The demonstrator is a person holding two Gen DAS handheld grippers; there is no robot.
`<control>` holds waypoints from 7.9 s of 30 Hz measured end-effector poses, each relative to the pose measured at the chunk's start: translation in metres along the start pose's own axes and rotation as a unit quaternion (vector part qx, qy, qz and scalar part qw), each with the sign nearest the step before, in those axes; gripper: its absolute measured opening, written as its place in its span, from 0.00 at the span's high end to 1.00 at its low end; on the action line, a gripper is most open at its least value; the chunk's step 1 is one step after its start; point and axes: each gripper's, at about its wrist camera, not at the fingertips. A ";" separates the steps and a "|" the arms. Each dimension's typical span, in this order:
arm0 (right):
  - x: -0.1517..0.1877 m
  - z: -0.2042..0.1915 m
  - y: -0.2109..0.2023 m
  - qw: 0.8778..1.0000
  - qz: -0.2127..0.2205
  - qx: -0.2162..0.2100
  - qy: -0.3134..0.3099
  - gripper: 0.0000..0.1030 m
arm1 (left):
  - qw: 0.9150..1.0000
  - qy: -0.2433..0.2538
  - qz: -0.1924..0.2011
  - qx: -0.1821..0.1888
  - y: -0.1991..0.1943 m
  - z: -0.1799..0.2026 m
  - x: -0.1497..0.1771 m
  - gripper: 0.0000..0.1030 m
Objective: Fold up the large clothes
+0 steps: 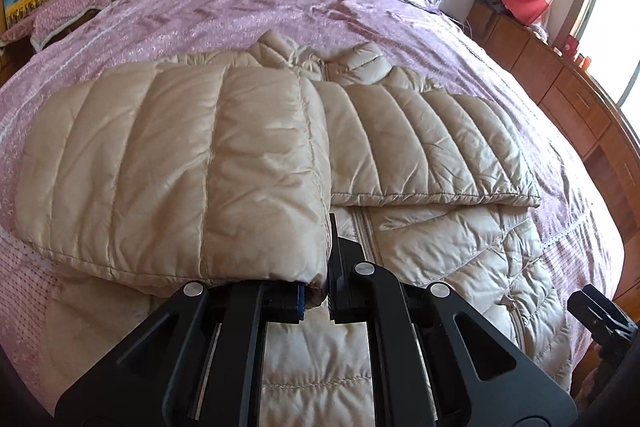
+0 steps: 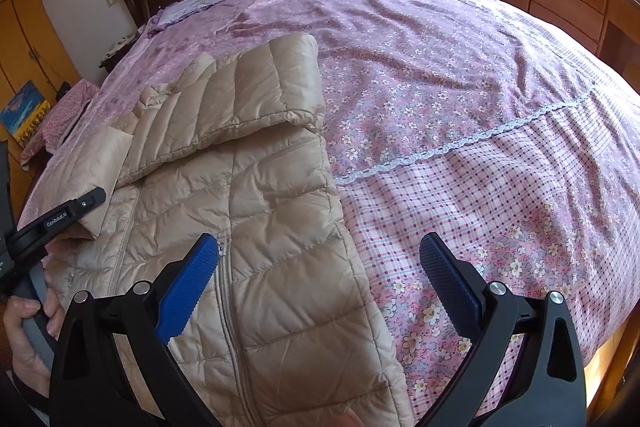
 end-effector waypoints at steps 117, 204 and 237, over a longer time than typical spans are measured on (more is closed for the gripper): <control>0.008 -0.231 0.048 0.970 -0.029 -0.144 -0.192 0.39 | 0.993 -0.073 -0.031 -0.082 -0.071 -0.137 0.028 0.30; -0.007 -0.097 0.023 0.988 0.026 -0.054 -0.142 0.21 | 0.998 0.030 -0.032 -0.046 -0.046 -0.042 0.016 0.30; -0.030 -0.163 0.096 0.988 0.022 0.024 -0.153 0.48 | 0.996 -0.009 -0.017 -0.089 -0.052 -0.082 0.001 0.30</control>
Point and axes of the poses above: each gripper's, at about its wrist camera, not at the fingertips, and y roughly the way its jaws point, z to its right, x to its underside, and after that the axes turned 5 degrees about -x, right-handed
